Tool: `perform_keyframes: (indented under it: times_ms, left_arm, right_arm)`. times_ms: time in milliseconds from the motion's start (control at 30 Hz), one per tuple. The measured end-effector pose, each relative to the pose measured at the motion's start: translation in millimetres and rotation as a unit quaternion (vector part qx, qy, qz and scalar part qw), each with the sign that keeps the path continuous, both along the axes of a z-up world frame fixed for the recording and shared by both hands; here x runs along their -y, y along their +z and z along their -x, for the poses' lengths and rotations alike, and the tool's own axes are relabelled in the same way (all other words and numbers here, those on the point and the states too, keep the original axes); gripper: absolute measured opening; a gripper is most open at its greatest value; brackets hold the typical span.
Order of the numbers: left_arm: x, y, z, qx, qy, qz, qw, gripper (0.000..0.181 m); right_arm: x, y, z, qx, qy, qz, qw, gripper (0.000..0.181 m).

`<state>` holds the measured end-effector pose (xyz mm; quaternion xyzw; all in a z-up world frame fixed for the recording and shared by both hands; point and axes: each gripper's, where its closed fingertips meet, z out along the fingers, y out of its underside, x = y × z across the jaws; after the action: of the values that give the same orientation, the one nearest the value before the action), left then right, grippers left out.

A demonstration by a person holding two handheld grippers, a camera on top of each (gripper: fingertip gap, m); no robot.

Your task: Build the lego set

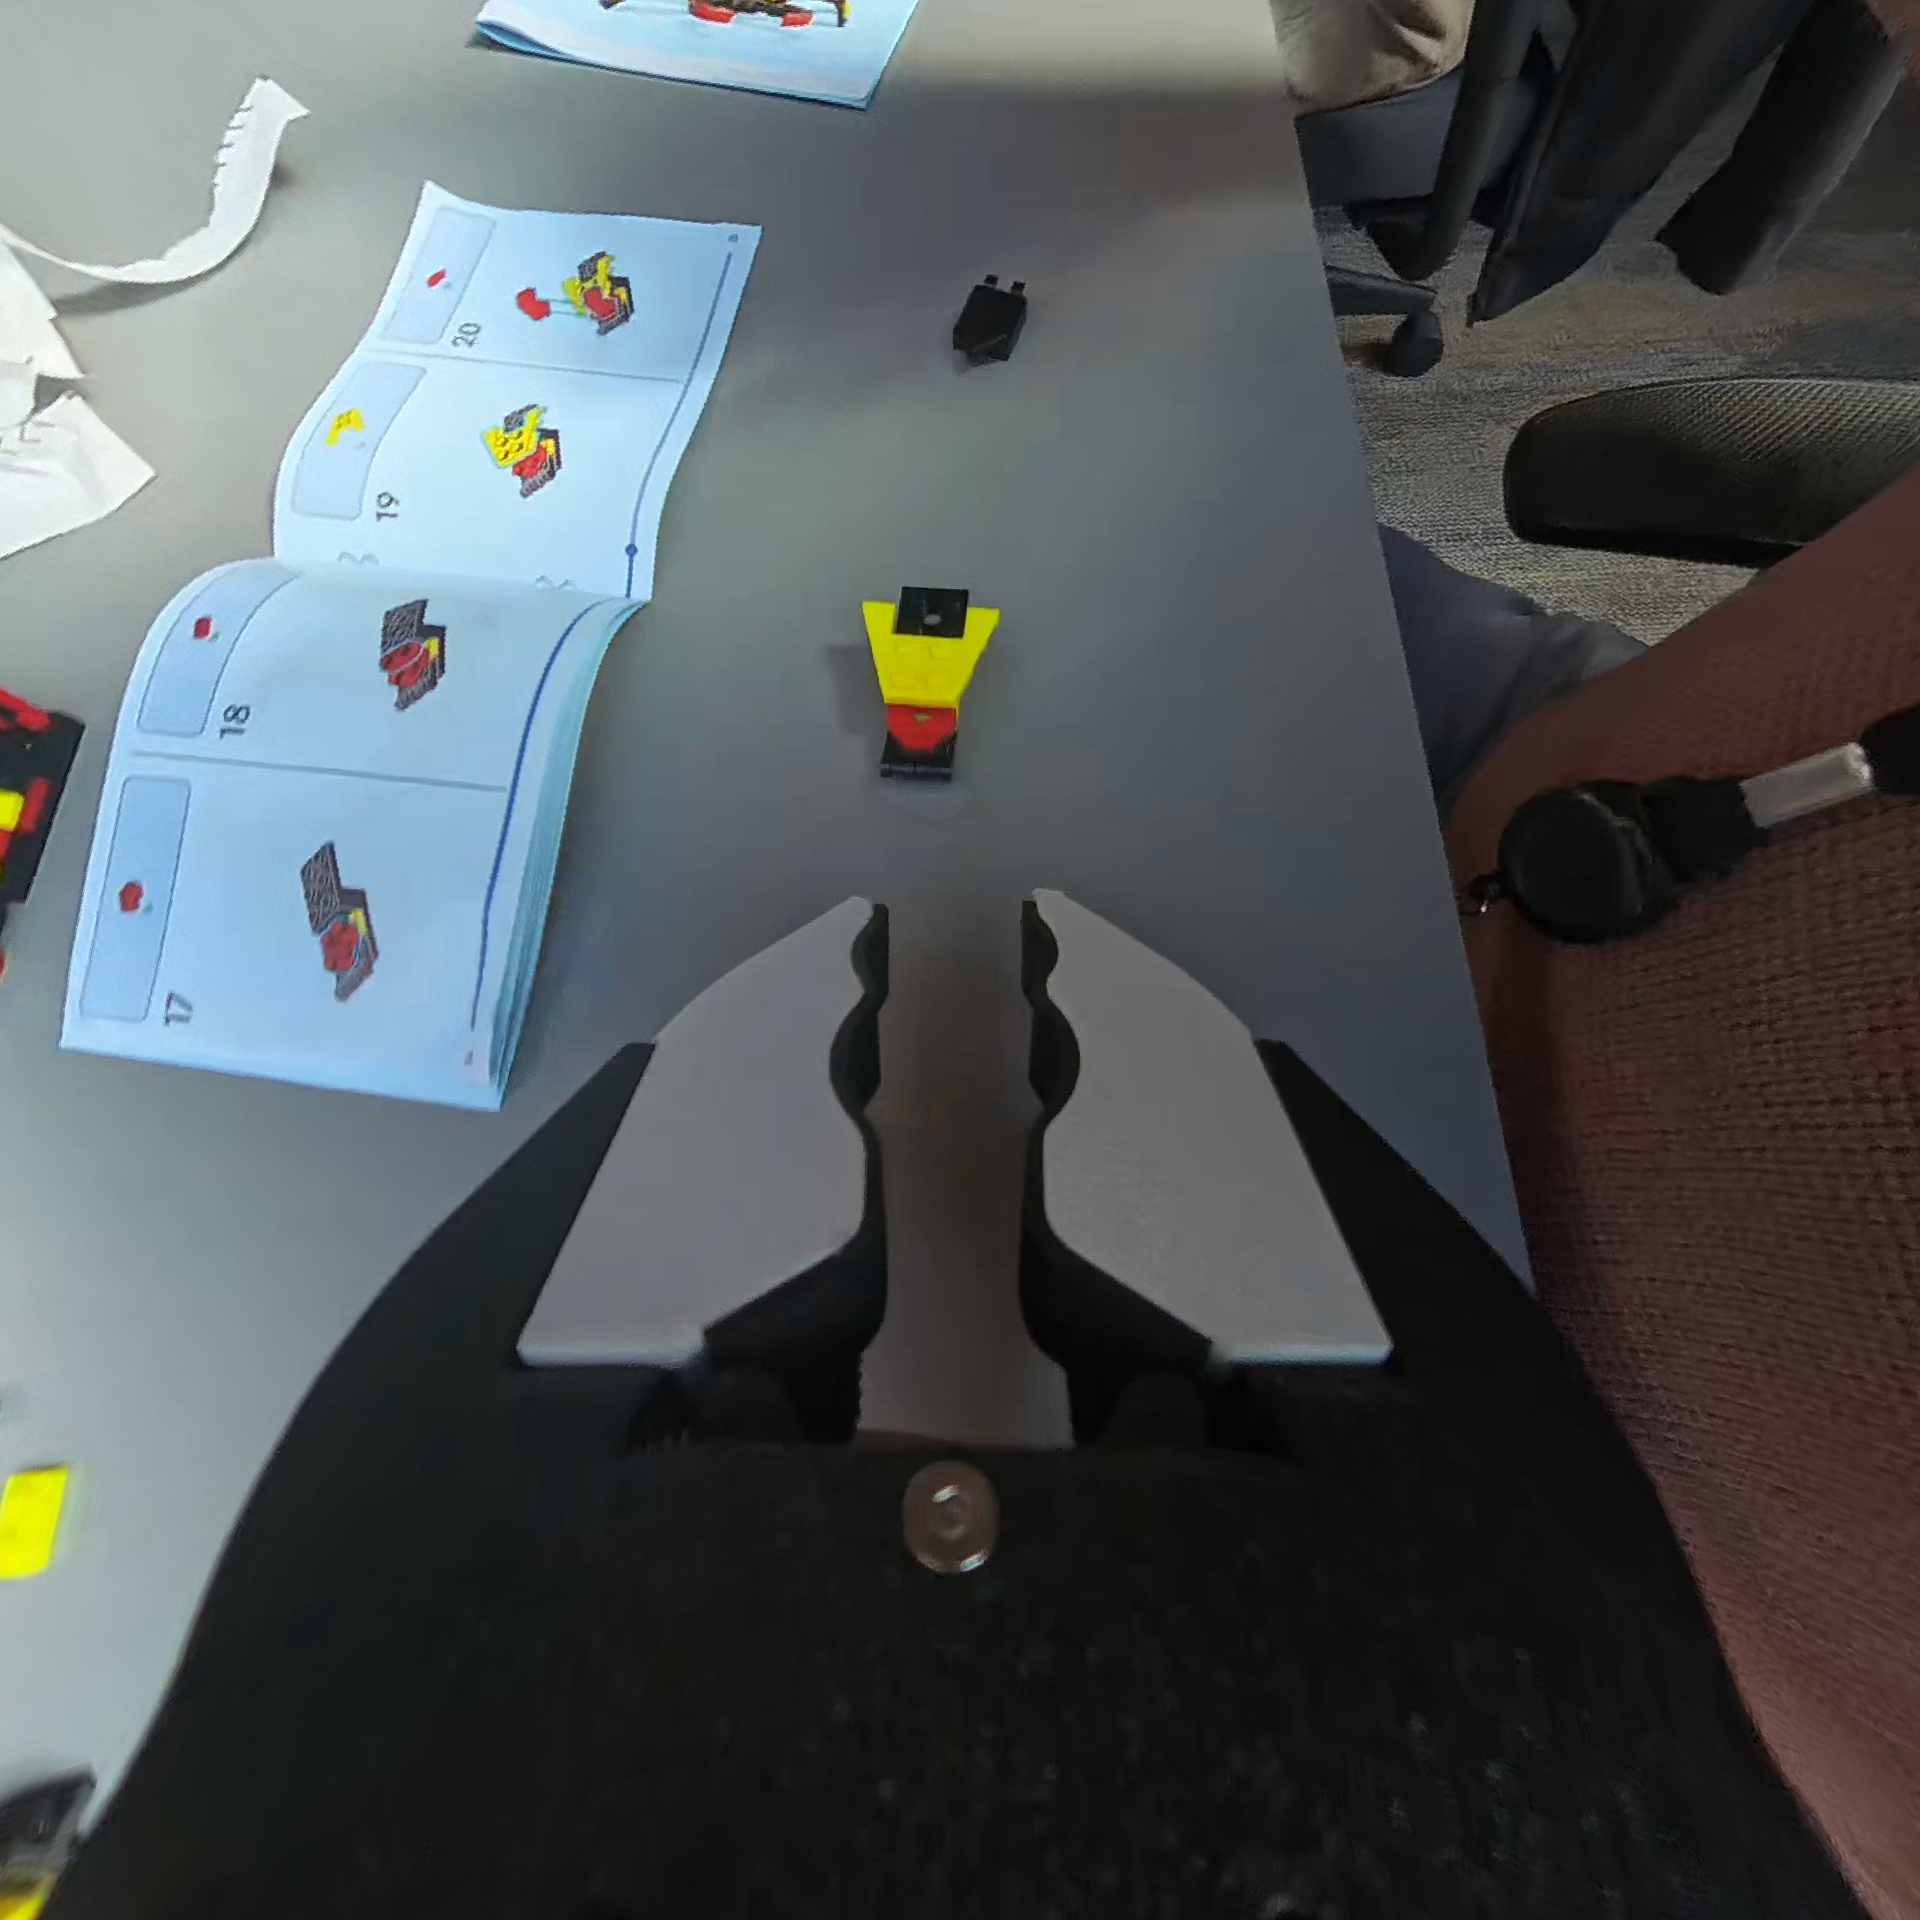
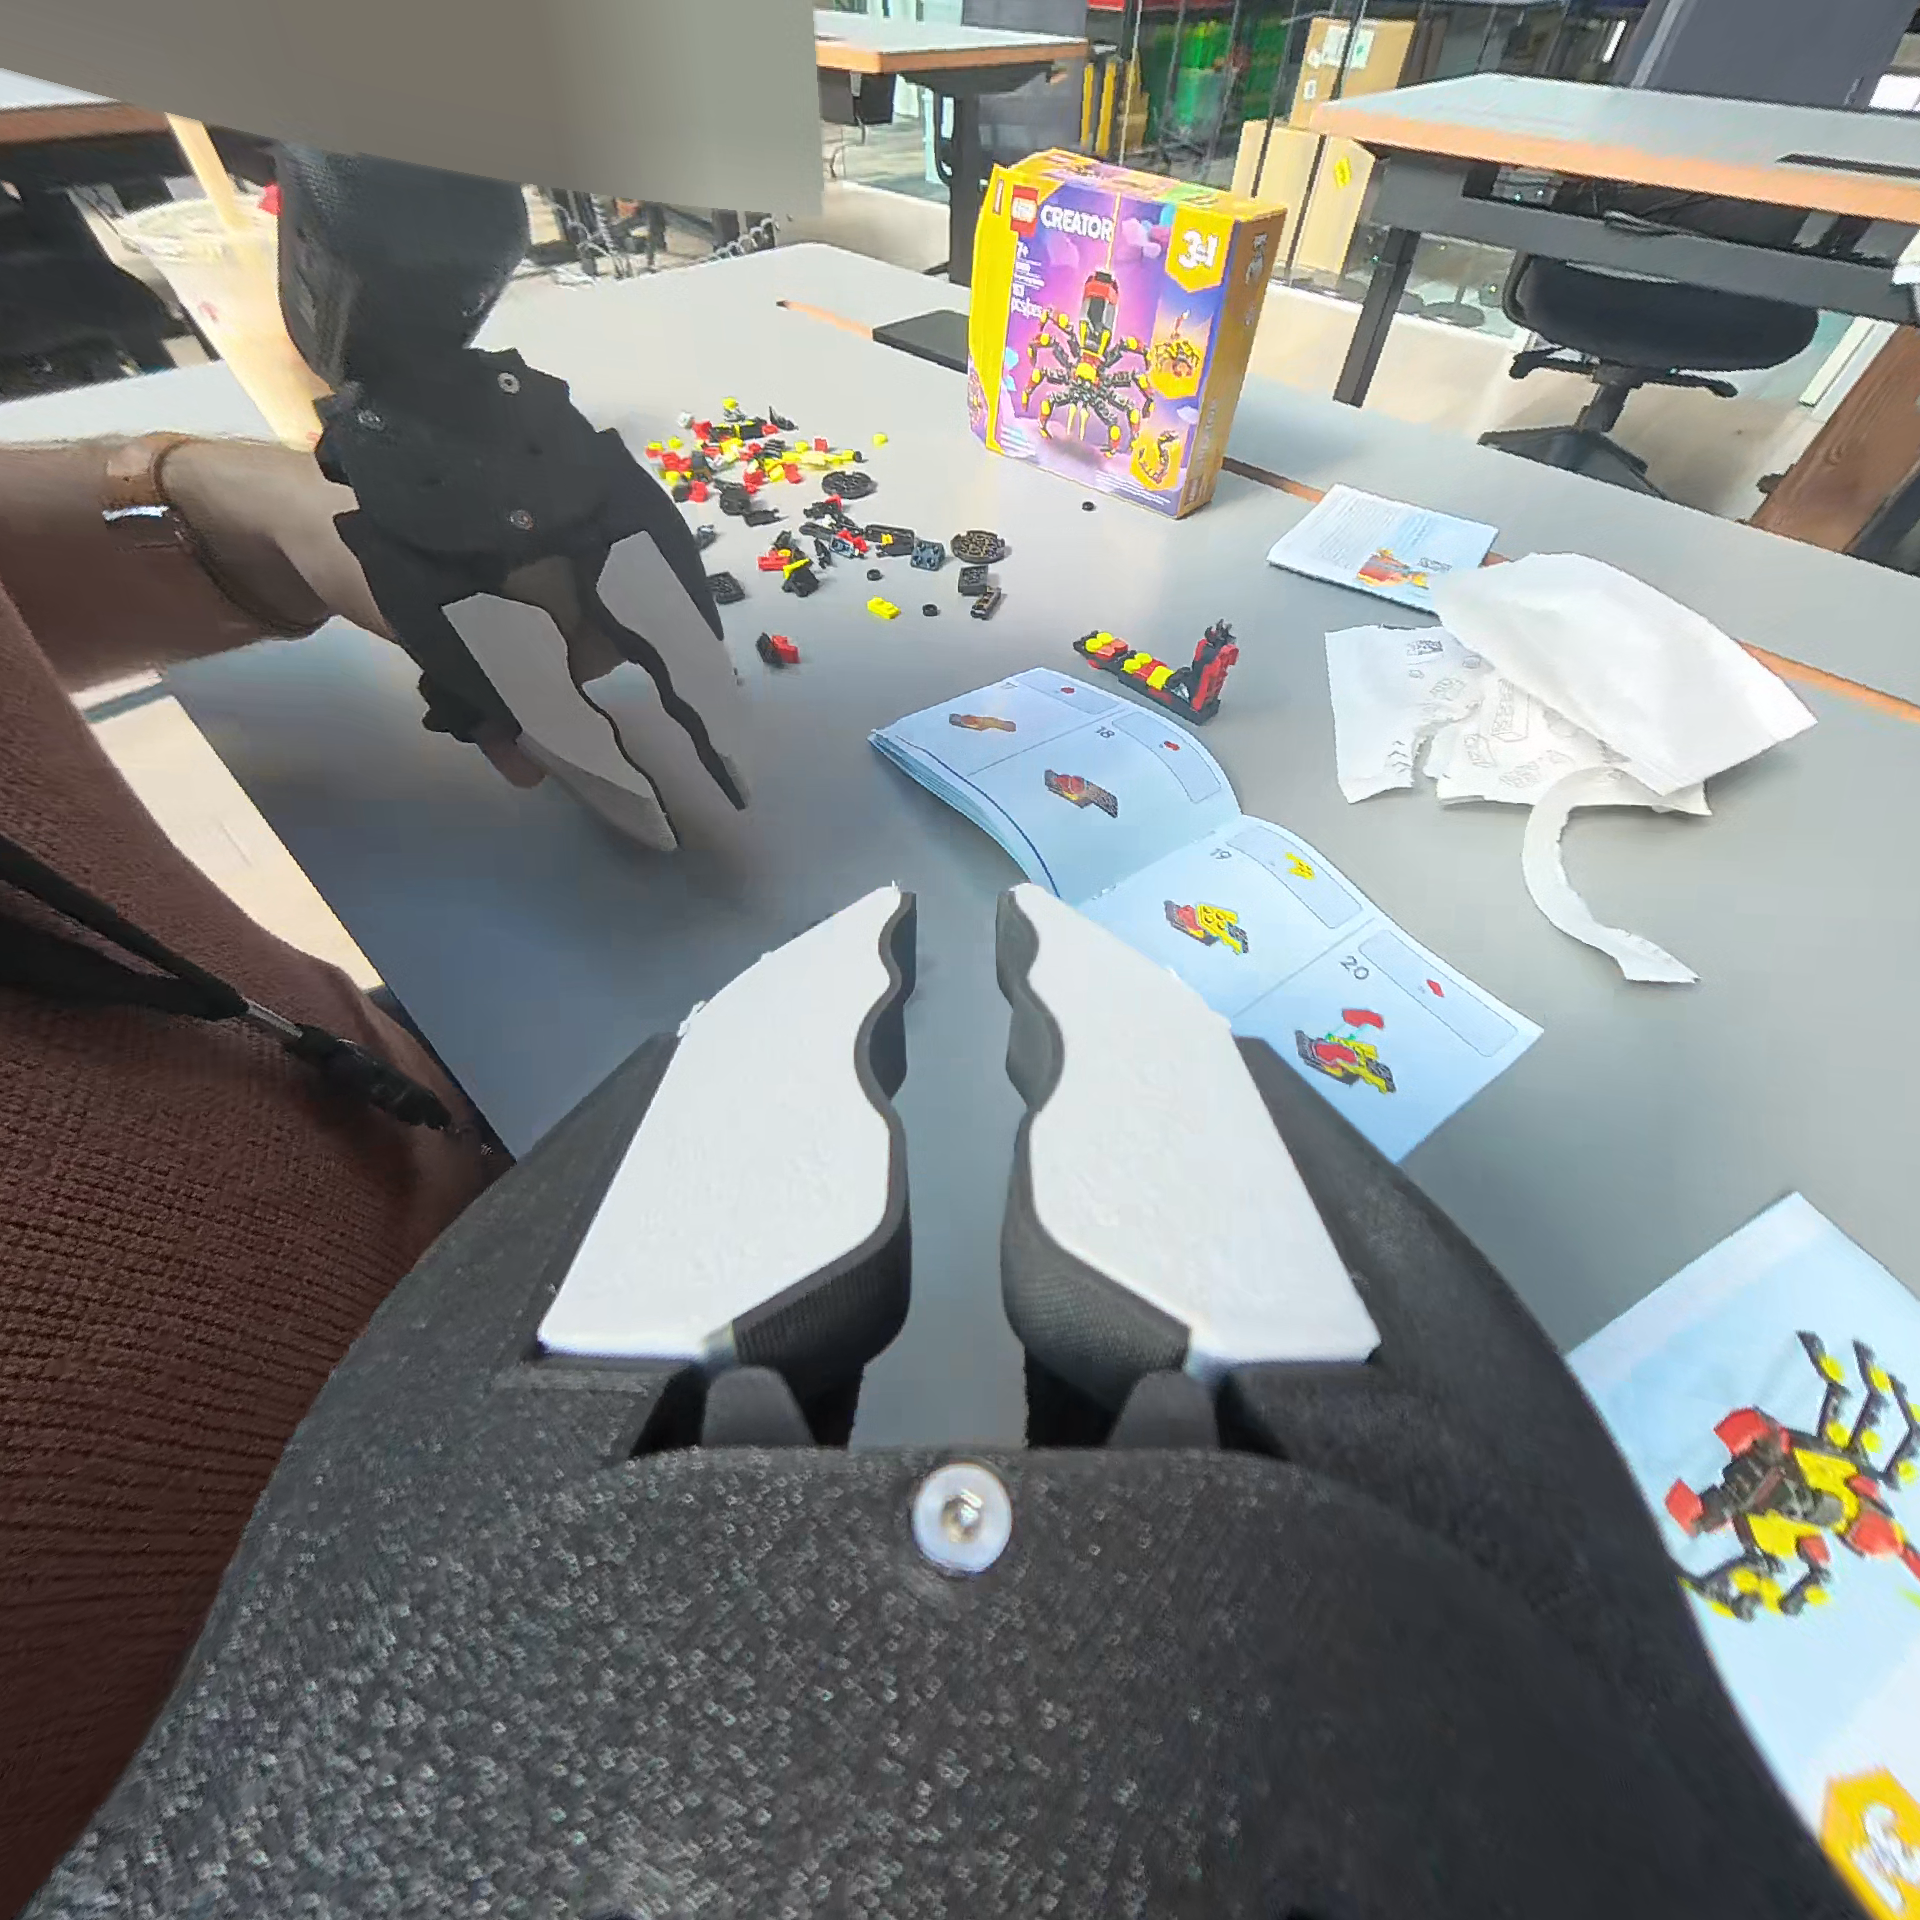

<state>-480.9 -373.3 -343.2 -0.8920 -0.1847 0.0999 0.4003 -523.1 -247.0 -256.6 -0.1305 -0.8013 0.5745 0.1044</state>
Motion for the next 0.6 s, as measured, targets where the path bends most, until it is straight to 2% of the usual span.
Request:
perform_keyframes:
  times_ms: [167, 333, 467, 533, 600]
  left_arm:
    - [73, 17, -23, -0.050, 0.149, -0.017, 0.987, 0.021]
    - [153, 25, -31, -0.100, 0.285, -0.024, 0.953, 0.017]
    - [171, 24, -34, -0.105, 0.305, -0.035, 0.946, 0.017]
    - [170, 23, -36, -0.104, 0.298, -0.040, 0.948, 0.017]
    - [168, 22, -38, -0.106, 0.288, -0.043, 0.951, 0.017]
  right_arm:
    - [60, 3, 7, -0.014, 0.076, -0.006, 0.997, 0.012]
    - [156, -20, 15, -0.051, 0.194, -0.107, 0.974, 0.008]
    - [231, -67, 23, -0.149, 0.270, -0.232, 0.922, 0.005]
    - [253, -91, 20, -0.157, 0.313, -0.275, 0.895, 0.003]
    - [267, -102, 15, -0.156, 0.341, -0.280, 0.884, 0.004]
